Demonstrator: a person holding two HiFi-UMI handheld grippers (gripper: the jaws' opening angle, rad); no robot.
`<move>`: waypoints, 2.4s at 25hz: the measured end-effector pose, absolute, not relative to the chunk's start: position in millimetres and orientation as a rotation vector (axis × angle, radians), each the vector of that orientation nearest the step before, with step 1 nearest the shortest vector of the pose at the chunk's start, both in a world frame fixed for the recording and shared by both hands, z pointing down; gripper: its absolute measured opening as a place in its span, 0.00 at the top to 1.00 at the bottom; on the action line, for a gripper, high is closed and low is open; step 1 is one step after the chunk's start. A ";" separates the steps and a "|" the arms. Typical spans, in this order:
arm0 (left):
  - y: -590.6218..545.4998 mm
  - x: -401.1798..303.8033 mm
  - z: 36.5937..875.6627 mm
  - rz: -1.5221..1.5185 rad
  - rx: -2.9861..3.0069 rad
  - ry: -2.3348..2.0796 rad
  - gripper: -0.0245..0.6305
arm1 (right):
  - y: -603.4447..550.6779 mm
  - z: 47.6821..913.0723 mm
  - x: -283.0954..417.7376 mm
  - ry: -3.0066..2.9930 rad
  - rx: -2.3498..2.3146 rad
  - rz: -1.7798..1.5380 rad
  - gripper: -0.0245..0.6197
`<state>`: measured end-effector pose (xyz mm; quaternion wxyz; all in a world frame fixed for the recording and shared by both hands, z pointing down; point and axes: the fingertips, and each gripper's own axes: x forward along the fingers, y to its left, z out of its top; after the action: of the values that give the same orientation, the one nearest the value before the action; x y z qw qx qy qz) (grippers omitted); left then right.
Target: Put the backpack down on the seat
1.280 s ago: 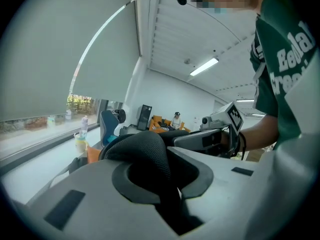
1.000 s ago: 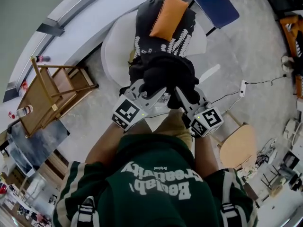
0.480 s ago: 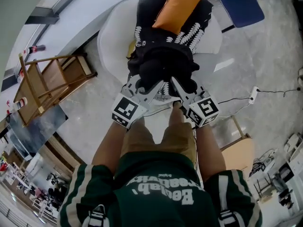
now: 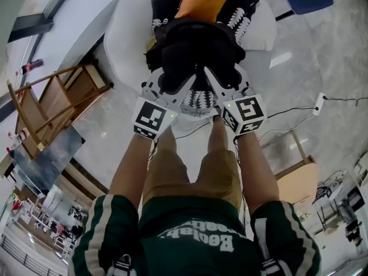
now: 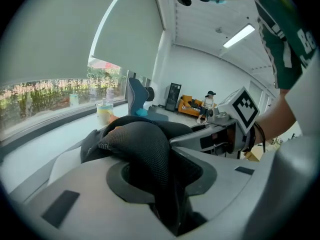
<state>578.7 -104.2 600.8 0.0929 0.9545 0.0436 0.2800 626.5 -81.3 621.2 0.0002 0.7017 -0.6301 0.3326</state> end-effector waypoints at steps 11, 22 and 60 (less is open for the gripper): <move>-95.3 582.2 635.7 0.860 2.877 0.009 0.49 | -46.1 661.9 663.4 -1.695 2.414 1.004 0.54; -66.0 551.2 649.9 0.924 2.817 -0.041 0.43 | 18.4 677.0 646.8 -1.616 2.377 1.055 0.51; 8.0 418.0 375.1 0.567 3.094 -0.164 0.94 | 78.2 406.8 485.4 -1.756 2.362 0.475 0.91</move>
<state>418.0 8.0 375.1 -0.0042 0.9823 -0.0522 0.1800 485.4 78.2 406.8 0.0801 0.7897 -0.5871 0.1587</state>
